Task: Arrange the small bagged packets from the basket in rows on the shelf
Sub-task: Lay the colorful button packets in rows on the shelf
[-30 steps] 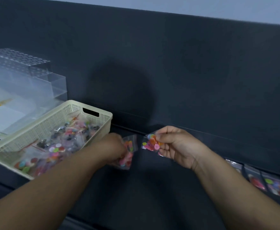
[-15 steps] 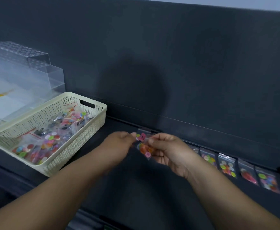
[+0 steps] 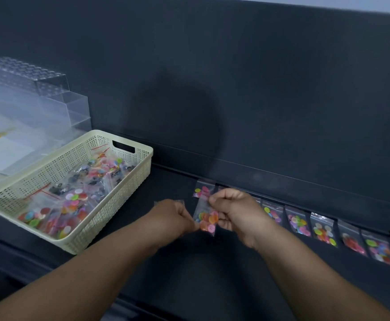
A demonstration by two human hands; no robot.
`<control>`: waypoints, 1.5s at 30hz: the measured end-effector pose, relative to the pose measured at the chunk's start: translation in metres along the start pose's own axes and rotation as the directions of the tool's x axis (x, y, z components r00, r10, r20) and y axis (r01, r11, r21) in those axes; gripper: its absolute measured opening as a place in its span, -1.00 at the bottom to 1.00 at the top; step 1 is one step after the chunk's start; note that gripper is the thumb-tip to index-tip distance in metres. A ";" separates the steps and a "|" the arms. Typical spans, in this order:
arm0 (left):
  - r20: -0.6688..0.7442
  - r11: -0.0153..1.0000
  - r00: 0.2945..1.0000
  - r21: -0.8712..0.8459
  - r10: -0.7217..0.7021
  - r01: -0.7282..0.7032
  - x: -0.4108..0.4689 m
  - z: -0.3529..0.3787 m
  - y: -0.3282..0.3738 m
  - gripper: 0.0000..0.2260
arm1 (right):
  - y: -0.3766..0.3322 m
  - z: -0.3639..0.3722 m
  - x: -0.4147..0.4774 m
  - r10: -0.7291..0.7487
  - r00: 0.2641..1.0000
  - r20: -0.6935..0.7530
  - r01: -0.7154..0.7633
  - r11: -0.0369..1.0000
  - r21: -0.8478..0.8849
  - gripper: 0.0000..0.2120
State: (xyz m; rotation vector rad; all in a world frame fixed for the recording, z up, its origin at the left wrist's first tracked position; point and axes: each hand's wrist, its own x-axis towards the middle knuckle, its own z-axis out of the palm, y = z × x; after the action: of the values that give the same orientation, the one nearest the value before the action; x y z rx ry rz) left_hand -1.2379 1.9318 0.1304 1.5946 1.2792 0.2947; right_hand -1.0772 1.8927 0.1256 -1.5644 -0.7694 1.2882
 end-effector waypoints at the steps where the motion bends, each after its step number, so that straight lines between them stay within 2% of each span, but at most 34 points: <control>1: -0.001 0.997 1.000 0.074 0.017 -0.017 0.001 -0.002 -0.001 -0.84 | 0.003 0.002 0.003 -0.006 1.000 -0.019 0.005 0.998 -0.056 -0.83; 5: -0.122 0.905 0.979 0.414 0.166 -0.101 0.007 -0.015 -0.010 -0.92 | 0.015 0.014 0.006 0.002 0.998 -0.058 -0.013 0.982 -0.190 -0.84; 7: -0.165 0.847 0.954 0.514 0.251 -0.135 0.013 -0.018 -0.017 -0.96 | 0.023 0.019 0.006 -0.048 0.996 -0.081 0.024 0.963 -0.270 -0.92; 8: -0.169 0.810 0.941 0.567 0.292 -0.149 0.016 -0.019 -0.021 -0.93 | 0.026 0.018 0.006 -0.107 0.989 -0.101 0.062 0.926 -0.373 -0.91; 10: -0.167 0.745 0.924 0.648 0.343 -0.159 0.025 -0.020 -0.026 -0.87 | 0.029 0.014 0.002 -0.264 0.959 -0.108 0.128 0.736 -0.665 -0.75; 12: -0.168 0.707 0.917 0.690 0.361 -0.152 0.033 -0.022 -0.028 -0.82 | 0.028 0.011 -0.009 -0.413 0.908 -0.067 0.190 0.549 -0.814 -0.71; 14: -0.166 0.691 0.924 0.711 0.345 -0.130 0.041 -0.025 -0.028 -0.79 | 0.030 0.012 -0.020 -0.489 0.869 0.078 0.316 0.426 -0.848 -0.77; 17: -0.150 0.660 0.946 0.747 0.287 -0.082 0.051 -0.029 -0.031 -0.80 | 0.042 0.016 -0.025 -0.429 0.850 0.307 0.443 0.263 -0.857 -0.76; 19: -0.130 0.626 0.957 0.777 0.261 -0.065 0.057 -0.031 -0.032 -0.80 | 0.050 0.016 -0.023 -0.421 0.848 0.322 0.440 0.221 -0.870 -0.74; 28: -0.135 0.690 0.953 0.718 0.272 -0.095 0.064 -0.037 -0.034 -0.87 | 0.051 0.021 -0.016 -0.465 0.834 0.297 0.444 0.247 -0.861 -0.68; 32: -0.157 0.785 0.972 0.618 0.177 -0.043 0.065 -0.038 -0.032 -0.75 | 0.049 0.021 -0.013 -0.460 0.835 0.301 0.448 0.251 -0.858 -0.65; 38: -0.135 0.803 0.990 0.594 0.032 0.055 0.065 -0.040 -0.024 -0.90 | 0.050 0.021 -0.011 -0.433 0.857 0.280 0.427 0.291 -0.856 -0.62; 41: -0.165 0.885 0.985 0.463 0.039 0.042 0.059 -0.041 -0.016 -0.89 | 0.048 0.018 -0.013 -0.479 0.861 0.173 0.397 0.418 -0.817 -0.65; 43: -0.167 0.964 0.984 0.267 0.058 -0.011 0.051 -0.042 -0.004 -0.94 | 0.039 0.018 -0.016 -0.515 0.857 0.004 0.364 0.601 -0.711 -0.72; 45: -0.152 0.989 0.984 0.123 0.095 -0.077 0.046 -0.039 0.009 -0.87 | 0.023 0.018 -0.020 -0.464 0.874 -0.146 0.362 0.821 -0.441 -0.79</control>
State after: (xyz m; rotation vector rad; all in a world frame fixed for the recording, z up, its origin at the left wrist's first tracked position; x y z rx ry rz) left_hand -1.2417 1.9924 0.1378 1.7580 1.3704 0.4132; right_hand -1.1019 1.8713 0.1118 -1.7080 -1.1909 0.6173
